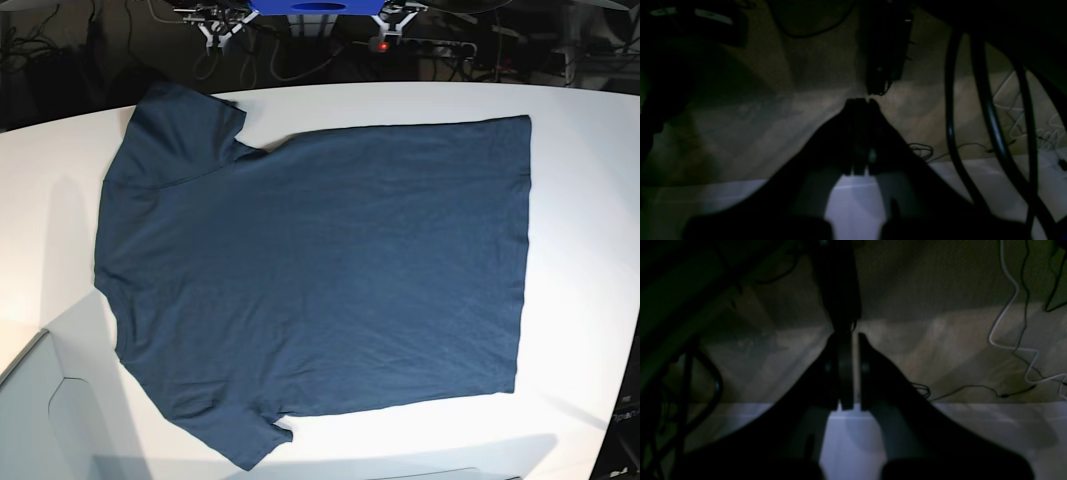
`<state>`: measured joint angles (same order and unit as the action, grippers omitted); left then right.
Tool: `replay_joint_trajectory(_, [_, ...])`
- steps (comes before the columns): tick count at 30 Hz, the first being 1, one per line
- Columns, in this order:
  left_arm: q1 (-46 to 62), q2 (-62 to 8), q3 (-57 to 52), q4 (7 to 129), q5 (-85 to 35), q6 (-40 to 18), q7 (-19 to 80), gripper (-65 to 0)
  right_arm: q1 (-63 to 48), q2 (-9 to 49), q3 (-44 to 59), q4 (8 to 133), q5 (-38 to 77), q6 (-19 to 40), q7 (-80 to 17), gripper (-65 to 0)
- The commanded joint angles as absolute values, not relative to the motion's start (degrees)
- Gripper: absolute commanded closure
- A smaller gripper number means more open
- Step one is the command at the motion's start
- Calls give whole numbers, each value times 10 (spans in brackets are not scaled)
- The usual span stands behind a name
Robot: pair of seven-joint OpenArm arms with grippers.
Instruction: Fold the T-shirt properly
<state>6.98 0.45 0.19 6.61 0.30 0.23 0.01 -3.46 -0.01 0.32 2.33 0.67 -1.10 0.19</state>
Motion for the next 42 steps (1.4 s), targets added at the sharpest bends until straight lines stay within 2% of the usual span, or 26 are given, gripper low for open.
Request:
replay_joint_trajectory(1, [73,8,2,65,5,0,0,-1,-47,0,3,33,4,3,0,0])
replay_joint_trajectory(8, [74,12,3,62,6,0,1,0,-90,2,2,109,4,4,-5,0])
replay_joint_trajectory(24, [81,7,3,67,6,-3,0,0,-100,4,2,111,4,4,-6,0])
replay_joint_trajectory(30, [81,-5,3,68,6,-3,0,0,-97,4,2,113,4,5,-72,0])
replay_joint_trajectory(42, [109,-17,3,105,6,-3,0,0,-100,12,2,115,4,2,-73,0])
